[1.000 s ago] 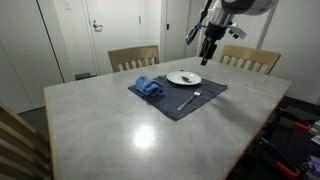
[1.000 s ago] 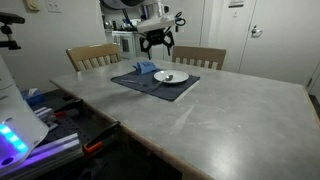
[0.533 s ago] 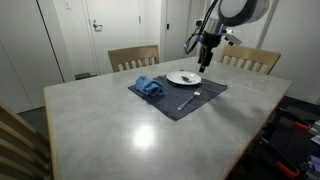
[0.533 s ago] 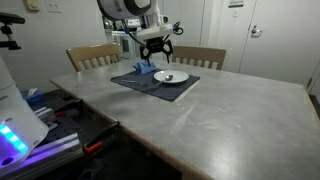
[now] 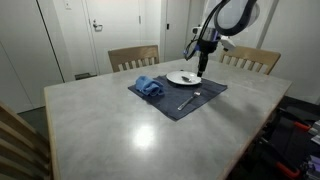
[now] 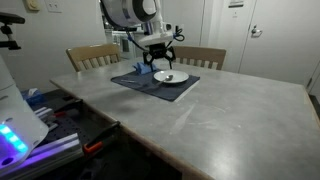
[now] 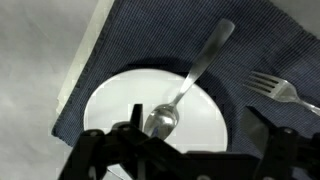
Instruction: Pick up the spoon and put it on the table mat
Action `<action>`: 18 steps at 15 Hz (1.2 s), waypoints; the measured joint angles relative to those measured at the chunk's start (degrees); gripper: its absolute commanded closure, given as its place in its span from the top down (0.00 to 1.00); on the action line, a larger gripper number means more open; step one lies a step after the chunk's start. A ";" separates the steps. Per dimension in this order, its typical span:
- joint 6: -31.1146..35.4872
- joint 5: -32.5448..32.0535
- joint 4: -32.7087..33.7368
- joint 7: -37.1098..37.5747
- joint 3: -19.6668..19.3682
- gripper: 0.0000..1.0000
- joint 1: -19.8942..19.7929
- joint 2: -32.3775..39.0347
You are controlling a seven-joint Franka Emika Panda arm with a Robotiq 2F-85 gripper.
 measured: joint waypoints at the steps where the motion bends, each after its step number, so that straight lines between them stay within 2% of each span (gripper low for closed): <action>1: -0.19 0.00 0.46 0.46 0.10 1.00 -0.09 0.60; 18: -3.09 -0.04 9.75 5.63 1.26 1.00 -0.57 10.50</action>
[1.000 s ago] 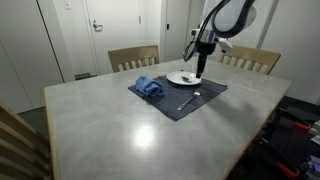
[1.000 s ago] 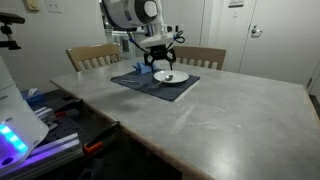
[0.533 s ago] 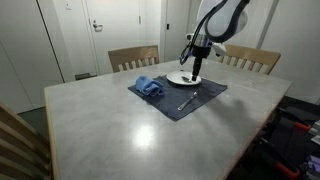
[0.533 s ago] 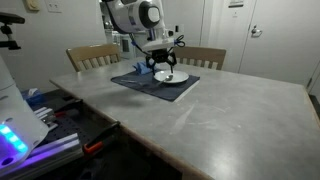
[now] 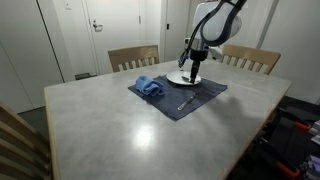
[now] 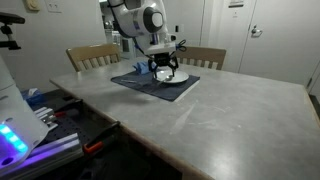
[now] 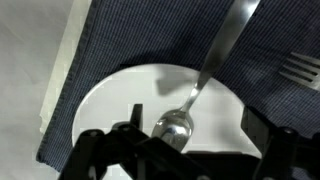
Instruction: Pick up the spoon and put it on the table mat
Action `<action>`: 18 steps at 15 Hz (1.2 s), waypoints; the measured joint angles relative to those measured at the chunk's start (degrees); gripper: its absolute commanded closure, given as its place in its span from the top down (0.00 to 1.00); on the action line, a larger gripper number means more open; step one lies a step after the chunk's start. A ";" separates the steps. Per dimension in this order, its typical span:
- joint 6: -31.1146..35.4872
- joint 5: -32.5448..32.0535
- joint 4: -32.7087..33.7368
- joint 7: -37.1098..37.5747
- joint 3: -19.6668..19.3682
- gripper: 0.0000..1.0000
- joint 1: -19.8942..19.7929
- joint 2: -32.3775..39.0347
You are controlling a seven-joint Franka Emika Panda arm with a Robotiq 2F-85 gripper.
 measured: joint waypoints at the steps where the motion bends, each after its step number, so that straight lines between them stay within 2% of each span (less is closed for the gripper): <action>1: -0.20 0.00 0.51 0.24 0.00 1.00 -0.19 0.43; 10: -3.40 0.01 3.58 0.39 0.38 1.00 -1.89 1.83; 13: -3.71 0.01 3.59 0.38 0.67 0.84 -1.90 1.82; 18: -3.77 0.02 3.58 0.39 0.98 0.85 -1.91 1.83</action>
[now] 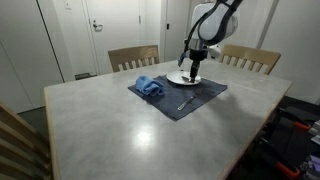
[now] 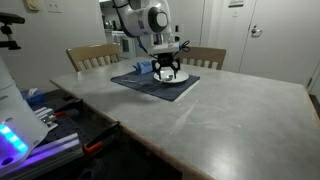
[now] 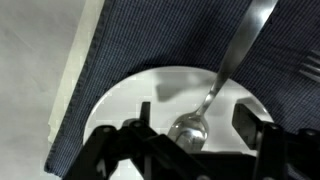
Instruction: Pick up the spoon and put it on the table mat
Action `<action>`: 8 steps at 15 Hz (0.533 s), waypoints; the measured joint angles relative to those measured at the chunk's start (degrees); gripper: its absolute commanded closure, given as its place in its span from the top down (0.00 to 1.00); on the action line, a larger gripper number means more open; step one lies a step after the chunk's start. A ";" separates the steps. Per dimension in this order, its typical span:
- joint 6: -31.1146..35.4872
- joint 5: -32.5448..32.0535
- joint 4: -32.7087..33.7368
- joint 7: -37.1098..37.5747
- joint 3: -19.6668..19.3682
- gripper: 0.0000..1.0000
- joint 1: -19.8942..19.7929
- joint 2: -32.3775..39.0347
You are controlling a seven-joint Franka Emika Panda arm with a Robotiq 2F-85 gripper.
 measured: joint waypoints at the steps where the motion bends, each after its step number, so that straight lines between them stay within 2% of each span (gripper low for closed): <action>1: -0.02 0.00 -0.01 0.00 0.04 0.83 -0.01 0.00; 2: -0.04 0.01 -0.02 0.00 0.07 0.83 -0.01 0.00; 5: -0.12 0.03 -0.12 0.02 0.11 0.71 -0.06 0.00; 6: -0.15 0.03 -0.18 0.02 0.11 0.64 -0.08 0.00; 7: -0.16 0.04 -0.24 0.06 0.11 0.66 -0.11 0.00; 8: -0.17 0.05 -0.24 0.12 0.11 0.62 -0.14 0.00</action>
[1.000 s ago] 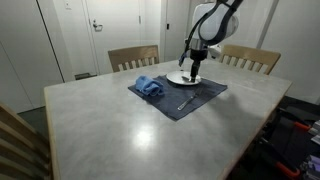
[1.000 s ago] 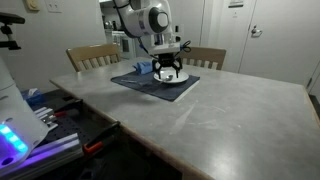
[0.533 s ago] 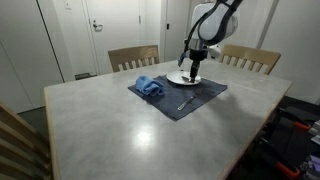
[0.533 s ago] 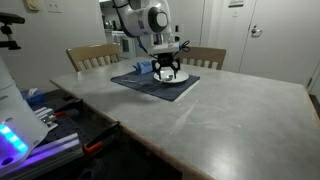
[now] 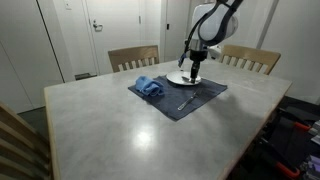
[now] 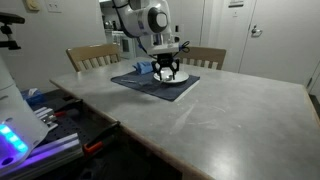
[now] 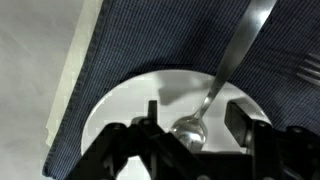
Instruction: Pick up the spoon and put it on the table mat
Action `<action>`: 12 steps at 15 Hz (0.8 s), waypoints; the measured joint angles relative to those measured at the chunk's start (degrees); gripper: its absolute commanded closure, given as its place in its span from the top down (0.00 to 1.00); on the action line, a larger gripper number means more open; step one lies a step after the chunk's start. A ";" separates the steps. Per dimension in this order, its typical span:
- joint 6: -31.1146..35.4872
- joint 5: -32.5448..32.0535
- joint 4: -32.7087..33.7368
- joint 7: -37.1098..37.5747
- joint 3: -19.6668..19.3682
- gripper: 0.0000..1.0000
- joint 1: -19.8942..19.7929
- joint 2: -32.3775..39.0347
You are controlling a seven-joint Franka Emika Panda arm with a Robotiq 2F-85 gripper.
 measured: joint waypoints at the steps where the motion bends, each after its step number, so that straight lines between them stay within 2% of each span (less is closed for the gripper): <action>1: -0.01 0.01 0.00 0.03 0.00 0.60 -0.03 0.00; 3: -0.03 0.03 -0.02 0.08 0.00 0.55 -0.07 0.00; 4: -0.05 0.05 -0.04 0.12 0.01 0.57 -0.09 -0.01; 5: -0.10 0.06 -0.05 0.15 0.02 0.46 -0.09 -0.02; 7: -0.37 0.07 -0.05 0.22 0.05 0.41 -0.09 -0.08; 9: -0.80 0.09 -0.06 0.24 0.15 0.25 -0.09 -0.18; 10: -1.09 0.11 -0.07 0.25 0.28 0.10 -0.10 -0.23; 11: -1.44 0.13 -0.07 0.26 0.43 0.03 -0.10 -0.28; 12: -1.73 0.15 -0.07 0.27 0.59 0.01 -0.11 -0.31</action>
